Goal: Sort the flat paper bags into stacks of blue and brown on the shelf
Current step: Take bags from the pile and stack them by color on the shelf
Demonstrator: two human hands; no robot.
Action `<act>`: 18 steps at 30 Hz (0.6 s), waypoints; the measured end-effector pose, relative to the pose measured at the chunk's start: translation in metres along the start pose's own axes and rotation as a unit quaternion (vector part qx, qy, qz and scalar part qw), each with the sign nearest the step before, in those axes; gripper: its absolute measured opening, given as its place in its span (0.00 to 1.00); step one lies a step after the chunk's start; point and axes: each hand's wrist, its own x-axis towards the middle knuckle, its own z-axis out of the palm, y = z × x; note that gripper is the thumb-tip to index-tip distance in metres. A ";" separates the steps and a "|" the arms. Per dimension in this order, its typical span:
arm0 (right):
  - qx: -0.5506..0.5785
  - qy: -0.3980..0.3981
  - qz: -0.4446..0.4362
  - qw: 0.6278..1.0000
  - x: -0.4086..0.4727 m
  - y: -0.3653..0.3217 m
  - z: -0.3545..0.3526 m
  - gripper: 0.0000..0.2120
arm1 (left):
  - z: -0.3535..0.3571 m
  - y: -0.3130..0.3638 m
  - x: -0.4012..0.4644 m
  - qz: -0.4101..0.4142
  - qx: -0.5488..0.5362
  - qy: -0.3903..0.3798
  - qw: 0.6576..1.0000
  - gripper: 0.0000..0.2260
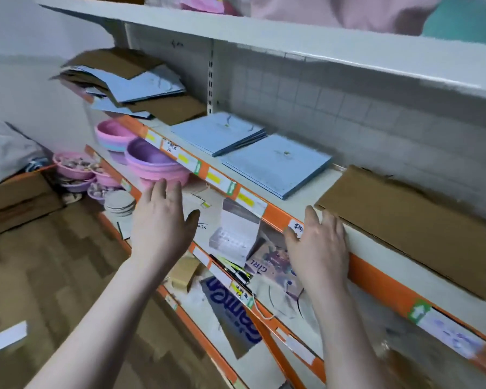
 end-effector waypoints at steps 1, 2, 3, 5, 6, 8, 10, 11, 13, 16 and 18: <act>0.000 -0.007 -0.008 1.000 0.009 -0.013 0.007 0.28 | 0.002 -0.013 0.008 -0.005 0.006 -0.001 1.000 0.23; -0.002 -0.015 -0.015 1.000 0.019 -0.027 0.014 0.28 | 0.004 -0.025 0.017 -0.012 0.009 -0.006 1.000 0.23; -0.001 -0.023 -0.021 1.000 0.029 -0.041 0.022 0.28 | 0.006 -0.038 0.027 -0.019 0.011 -0.011 1.000 0.23; 0.008 -0.039 -0.031 0.999 0.053 -0.070 0.037 0.25 | 0.011 -0.063 0.053 -0.034 0.014 -0.025 0.999 0.23; 0.011 -0.044 -0.036 0.998 0.066 -0.084 0.045 0.23 | 0.014 -0.076 0.068 -0.038 0.017 -0.029 0.999 0.23; 0.016 -0.050 -0.048 0.997 0.096 -0.114 0.061 0.19 | 0.022 -0.102 0.100 -0.045 0.025 -0.032 0.998 0.23; 0.033 -0.046 -0.058 0.997 0.130 -0.147 0.078 0.19 | 0.029 -0.127 0.138 -0.056 0.036 -0.027 0.997 0.24; 0.045 -0.043 -0.062 0.996 0.150 -0.164 0.085 0.19 | 0.031 -0.138 0.159 -0.061 0.041 -0.023 0.997 0.24; 0.064 -0.042 -0.064 0.995 0.187 -0.198 0.100 0.18 | 0.033 -0.158 0.202 -0.064 0.047 -0.019 0.997 0.26; 0.071 -0.036 -0.075 0.994 0.234 -0.244 0.118 0.18 | 0.035 -0.184 0.260 -0.071 0.039 -0.008 0.997 0.25; 0.074 -0.042 -0.078 0.993 0.258 -0.272 0.129 0.18 | 0.037 -0.202 0.291 -0.084 0.031 -0.002 0.996 0.25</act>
